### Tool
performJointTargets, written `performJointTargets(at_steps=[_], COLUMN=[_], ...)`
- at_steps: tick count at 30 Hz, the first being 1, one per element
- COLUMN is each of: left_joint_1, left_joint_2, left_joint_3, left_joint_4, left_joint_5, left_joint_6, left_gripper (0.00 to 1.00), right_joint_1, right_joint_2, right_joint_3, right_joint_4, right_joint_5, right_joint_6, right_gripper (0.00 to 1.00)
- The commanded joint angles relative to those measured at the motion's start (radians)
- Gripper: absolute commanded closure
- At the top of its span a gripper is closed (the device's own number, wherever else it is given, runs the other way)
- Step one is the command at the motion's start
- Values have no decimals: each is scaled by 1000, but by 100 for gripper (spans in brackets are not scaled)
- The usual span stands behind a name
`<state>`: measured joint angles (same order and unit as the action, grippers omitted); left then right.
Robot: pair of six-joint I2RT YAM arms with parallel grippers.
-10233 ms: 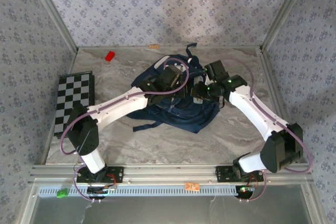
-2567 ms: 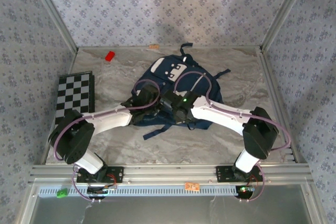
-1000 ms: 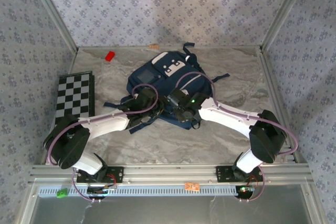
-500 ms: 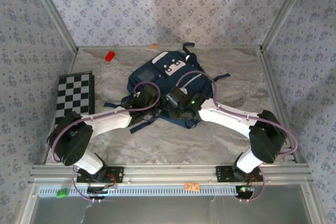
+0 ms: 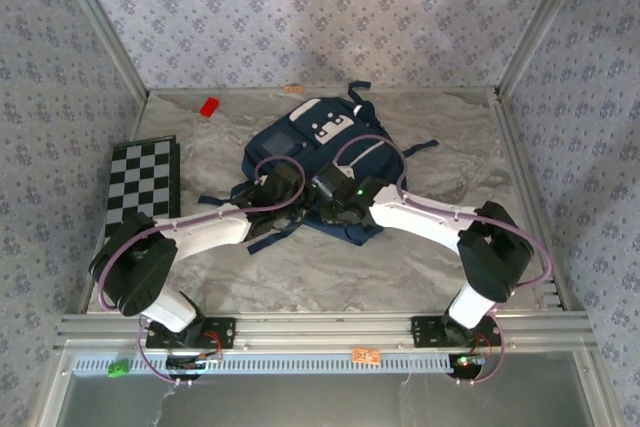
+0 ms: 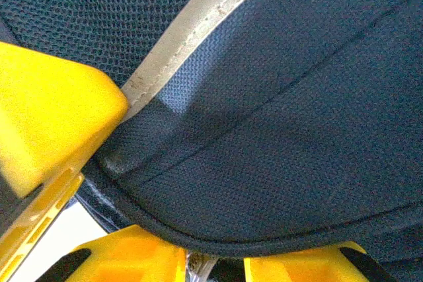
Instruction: Pack the student bag
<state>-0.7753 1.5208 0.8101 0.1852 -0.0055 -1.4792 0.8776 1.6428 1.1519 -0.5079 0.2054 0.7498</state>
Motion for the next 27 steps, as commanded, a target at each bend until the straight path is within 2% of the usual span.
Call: performJointTargets(at_steps=[1, 5, 14, 23, 27], left_joint_1=[1, 1, 12, 65, 109], left_joint_2=[-31, -45, -70, -131, -165], left_joint_3=[28, 23, 15, 18, 35], left_joint_4=[41, 13, -15, -83, -161], left_joint_5=[-25, -44, -64, -30, 40], left_joint_6=[-7, 10, 32, 109, 230], left_gripper=[100, 100, 100, 100, 100], right_joint_1=[10, 17, -4, -39, -114], right_joint_2=[18, -8, -94, -168, -207], right_joint_3=[32, 64, -28, -43, -82], right_joint_4=[-17, -79, -140, -267, -253], right_joint_5=[49, 106, 135, 256, 212], right_joint_6=[13, 14, -6, -101, -185], right_gripper=[80, 90, 100, 100, 100])
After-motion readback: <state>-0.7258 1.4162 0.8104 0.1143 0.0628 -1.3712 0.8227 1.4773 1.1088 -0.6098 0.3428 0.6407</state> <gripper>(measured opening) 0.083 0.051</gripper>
